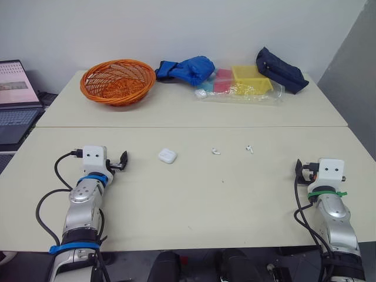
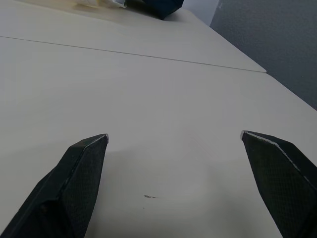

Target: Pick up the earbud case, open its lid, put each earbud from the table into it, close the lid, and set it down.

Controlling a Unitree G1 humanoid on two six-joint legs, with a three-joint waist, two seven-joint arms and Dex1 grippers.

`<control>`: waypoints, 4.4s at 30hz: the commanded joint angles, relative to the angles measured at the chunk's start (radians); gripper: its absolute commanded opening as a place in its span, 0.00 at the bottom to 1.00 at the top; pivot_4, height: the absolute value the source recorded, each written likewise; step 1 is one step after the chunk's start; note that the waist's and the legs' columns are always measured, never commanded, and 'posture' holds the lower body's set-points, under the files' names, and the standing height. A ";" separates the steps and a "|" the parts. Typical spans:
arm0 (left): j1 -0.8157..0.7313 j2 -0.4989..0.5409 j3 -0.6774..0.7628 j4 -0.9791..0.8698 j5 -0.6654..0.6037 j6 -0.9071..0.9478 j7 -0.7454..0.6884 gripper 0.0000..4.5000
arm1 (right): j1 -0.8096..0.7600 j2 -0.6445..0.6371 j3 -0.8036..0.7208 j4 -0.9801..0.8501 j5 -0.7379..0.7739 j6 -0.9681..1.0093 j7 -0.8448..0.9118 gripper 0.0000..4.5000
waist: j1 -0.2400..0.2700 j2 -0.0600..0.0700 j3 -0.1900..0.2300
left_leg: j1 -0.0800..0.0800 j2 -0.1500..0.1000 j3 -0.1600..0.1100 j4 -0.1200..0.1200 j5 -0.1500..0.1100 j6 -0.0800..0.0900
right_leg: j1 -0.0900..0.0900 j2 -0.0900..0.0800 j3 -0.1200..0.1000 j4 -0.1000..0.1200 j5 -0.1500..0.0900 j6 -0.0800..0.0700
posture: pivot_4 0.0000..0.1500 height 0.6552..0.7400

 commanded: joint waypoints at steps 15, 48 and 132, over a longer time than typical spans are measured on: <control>0.023 0.008 0.001 -0.087 -0.028 0.023 -0.056 1.00 | -0.039 -0.055 -0.028 -0.027 0.009 0.008 0.021 1.00 | -0.001 0.000 0.000 | -0.001 0.000 0.000 0.000 0.000 0.000 | 0.000 0.000 0.000 -0.001 0.000 0.000 | 1.00 1.00; 0.127 -0.019 -0.224 -0.394 -0.063 0.138 -0.332 1.00 | -0.216 -0.375 0.327 -0.493 0.540 0.467 0.942 1.00 | 0.002 -0.003 0.003 | -0.003 0.000 -0.002 0.000 0.000 0.000 | -0.001 0.000 -0.002 -0.003 -0.003 -0.004 | 1.00 1.00; -0.582 -0.011 -0.546 0.192 0.009 -1.131 -0.731 0.79 | -0.655 -0.173 0.207 -0.281 0.898 1.162 0.614 0.19 | 0.019 -0.003 0.003 | -0.012 0.000 -0.003 0.005 -0.001 0.001 | -0.006 0.002 -0.003 0.000 0.000 0.002 | 1.00 1.00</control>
